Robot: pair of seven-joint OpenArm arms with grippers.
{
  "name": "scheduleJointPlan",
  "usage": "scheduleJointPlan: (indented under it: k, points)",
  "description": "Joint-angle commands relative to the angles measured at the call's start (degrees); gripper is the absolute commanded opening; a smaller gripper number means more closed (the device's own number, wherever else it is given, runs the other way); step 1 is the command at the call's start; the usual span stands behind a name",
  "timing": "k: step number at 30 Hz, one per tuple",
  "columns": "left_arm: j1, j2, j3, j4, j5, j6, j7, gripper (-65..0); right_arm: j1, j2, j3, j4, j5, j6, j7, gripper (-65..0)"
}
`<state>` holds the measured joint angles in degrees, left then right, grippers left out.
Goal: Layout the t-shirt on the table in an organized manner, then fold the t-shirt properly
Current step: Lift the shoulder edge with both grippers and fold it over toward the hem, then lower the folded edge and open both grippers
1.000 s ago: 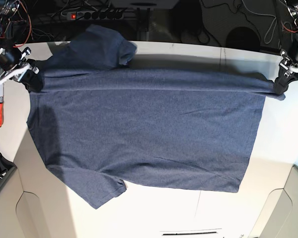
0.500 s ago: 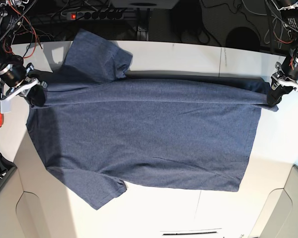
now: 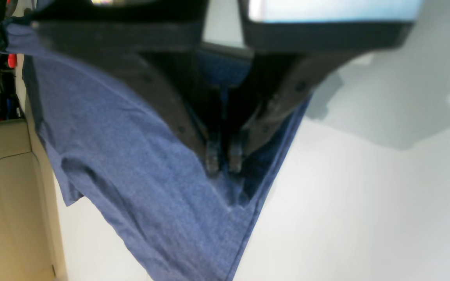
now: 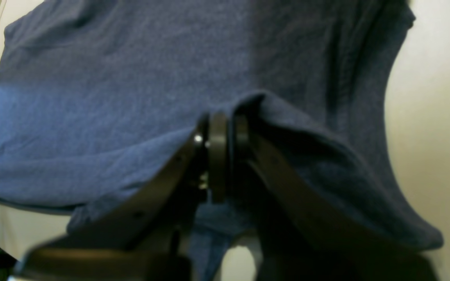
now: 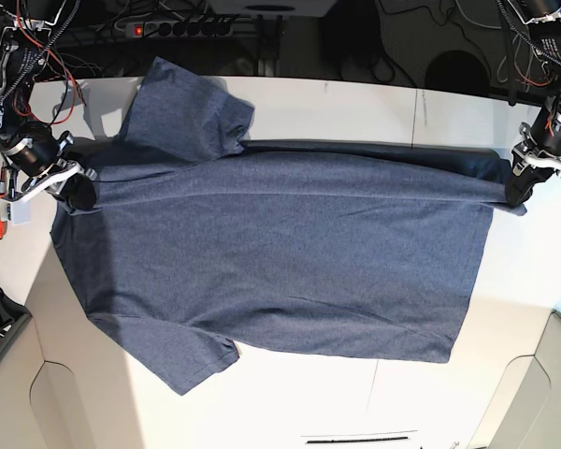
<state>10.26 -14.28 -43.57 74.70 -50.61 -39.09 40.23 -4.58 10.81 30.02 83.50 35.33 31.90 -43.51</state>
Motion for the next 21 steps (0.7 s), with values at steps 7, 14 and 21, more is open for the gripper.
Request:
scheduleJointPlan:
  k: [7,14,21]
  points:
    - [-2.8,-1.2,-0.1,0.9,0.9,-0.9,-1.4,-62.2,0.6,0.9,0.2,0.9,1.1,0.2,1.2,-65.0]
    - [-2.8,-1.1,0.5,0.9,1.6,-0.9,-1.6,-42.4,0.8,0.9,0.2,0.9,1.2,0.2,2.8,-31.0]
    - [-2.2,-1.1,-2.4,3.2,-12.3,-0.9,5.9,-42.4,1.3,0.9,1.9,5.7,4.1,1.0,-0.4,-36.8]
